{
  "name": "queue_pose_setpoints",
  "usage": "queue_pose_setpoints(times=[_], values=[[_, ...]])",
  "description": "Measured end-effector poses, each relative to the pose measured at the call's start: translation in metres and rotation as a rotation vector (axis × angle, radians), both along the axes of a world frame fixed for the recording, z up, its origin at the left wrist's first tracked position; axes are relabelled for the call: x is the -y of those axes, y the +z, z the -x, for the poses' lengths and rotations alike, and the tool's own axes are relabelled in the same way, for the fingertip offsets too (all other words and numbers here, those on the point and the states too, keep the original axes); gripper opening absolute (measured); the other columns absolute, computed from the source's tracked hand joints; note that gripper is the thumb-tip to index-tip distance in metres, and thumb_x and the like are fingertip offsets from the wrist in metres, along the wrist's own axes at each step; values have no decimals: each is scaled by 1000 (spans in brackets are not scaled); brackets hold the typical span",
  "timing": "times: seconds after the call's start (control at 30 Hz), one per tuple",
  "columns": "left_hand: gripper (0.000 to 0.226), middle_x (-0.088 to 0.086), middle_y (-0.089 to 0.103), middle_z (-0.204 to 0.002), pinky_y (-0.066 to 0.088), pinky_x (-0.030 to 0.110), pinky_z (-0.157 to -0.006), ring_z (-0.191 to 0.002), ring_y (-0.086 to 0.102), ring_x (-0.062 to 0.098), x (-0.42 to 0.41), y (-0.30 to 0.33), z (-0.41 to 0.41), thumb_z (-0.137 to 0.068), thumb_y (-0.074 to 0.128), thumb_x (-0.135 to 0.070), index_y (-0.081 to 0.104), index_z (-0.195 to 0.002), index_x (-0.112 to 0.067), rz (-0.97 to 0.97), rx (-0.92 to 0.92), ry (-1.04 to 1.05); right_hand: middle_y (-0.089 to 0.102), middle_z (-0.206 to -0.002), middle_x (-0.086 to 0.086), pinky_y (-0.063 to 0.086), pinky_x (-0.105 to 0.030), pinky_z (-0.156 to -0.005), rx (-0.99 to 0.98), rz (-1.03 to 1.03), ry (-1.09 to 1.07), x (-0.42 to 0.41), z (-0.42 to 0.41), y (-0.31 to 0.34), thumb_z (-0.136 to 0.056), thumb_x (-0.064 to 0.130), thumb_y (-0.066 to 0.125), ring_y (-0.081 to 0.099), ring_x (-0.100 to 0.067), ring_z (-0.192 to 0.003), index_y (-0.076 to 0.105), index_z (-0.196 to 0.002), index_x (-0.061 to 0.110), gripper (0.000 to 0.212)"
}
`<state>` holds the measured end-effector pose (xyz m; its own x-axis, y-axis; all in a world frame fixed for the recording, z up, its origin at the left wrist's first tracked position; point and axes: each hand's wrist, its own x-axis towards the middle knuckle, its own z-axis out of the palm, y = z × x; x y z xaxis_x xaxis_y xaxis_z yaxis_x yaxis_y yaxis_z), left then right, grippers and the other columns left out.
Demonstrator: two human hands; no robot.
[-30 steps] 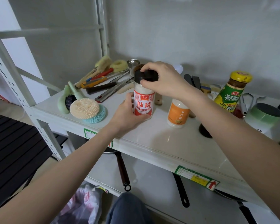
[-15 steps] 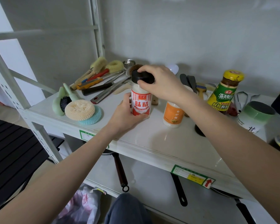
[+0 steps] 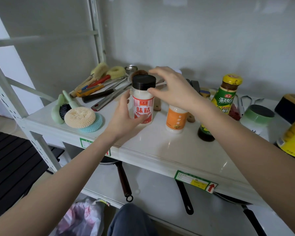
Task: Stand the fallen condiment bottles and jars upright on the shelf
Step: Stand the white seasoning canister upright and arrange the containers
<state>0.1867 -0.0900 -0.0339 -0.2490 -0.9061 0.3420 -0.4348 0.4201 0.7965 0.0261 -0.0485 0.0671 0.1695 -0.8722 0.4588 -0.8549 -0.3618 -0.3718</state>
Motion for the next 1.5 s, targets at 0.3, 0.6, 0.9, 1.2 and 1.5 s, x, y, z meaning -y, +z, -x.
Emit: queue_pose_setpoints(times=[0.3, 0.6, 0.9, 1.2, 1.5], values=[[31, 4, 56, -111, 47, 17, -87, -100, 56, 4, -46, 63, 15, -83, 56, -4, 54, -113, -9, 527, -161, 34, 57, -121, -5, 41, -25, -85, 66, 73, -81, -42, 39, 19, -84, 13, 56, 53, -18, -110, 59, -116, 19, 32], [89, 12, 37, -140, 35, 34, -110, -130, 38, 24, -29, 35, 74, -70, 77, -26, 27, -143, -20, 247, 135, -241, 60, -126, -13, 45, -33, -96, -33, -104, -145, -65, 51, -10, -86, -1, 38, 56, -26, -116, 54, -126, 9, 44], [77, 9, 55, -124, 53, 28, -83, -92, 59, 20, -19, 34, 81, -73, 77, -20, 36, -138, -15, 181, 134, -281, 63, -104, -20, 48, -46, -84, -172, -69, -129, -55, 54, -11, -84, 3, 45, 57, -34, -98, 64, -99, -3, 25], [82, 9, 53, -129, 52, 34, -89, -111, 56, 24, -14, 32, 81, -76, 74, -19, 26, -143, -15, 151, 162, -282, 59, -118, -16, 46, -46, -92, -158, -78, -118, -55, 53, -9, -86, 4, 46, 55, -32, -106, 63, -107, -1, 27], [76, 12, 33, -146, 25, 17, -107, -135, 31, 18, -48, 56, 89, -79, 63, -22, 27, -144, -9, 364, 35, -171, 63, -93, -1, 43, -19, -72, 114, 152, -135, -81, 65, 16, -83, 3, 46, 56, -10, -77, 71, -96, 12, 30]])
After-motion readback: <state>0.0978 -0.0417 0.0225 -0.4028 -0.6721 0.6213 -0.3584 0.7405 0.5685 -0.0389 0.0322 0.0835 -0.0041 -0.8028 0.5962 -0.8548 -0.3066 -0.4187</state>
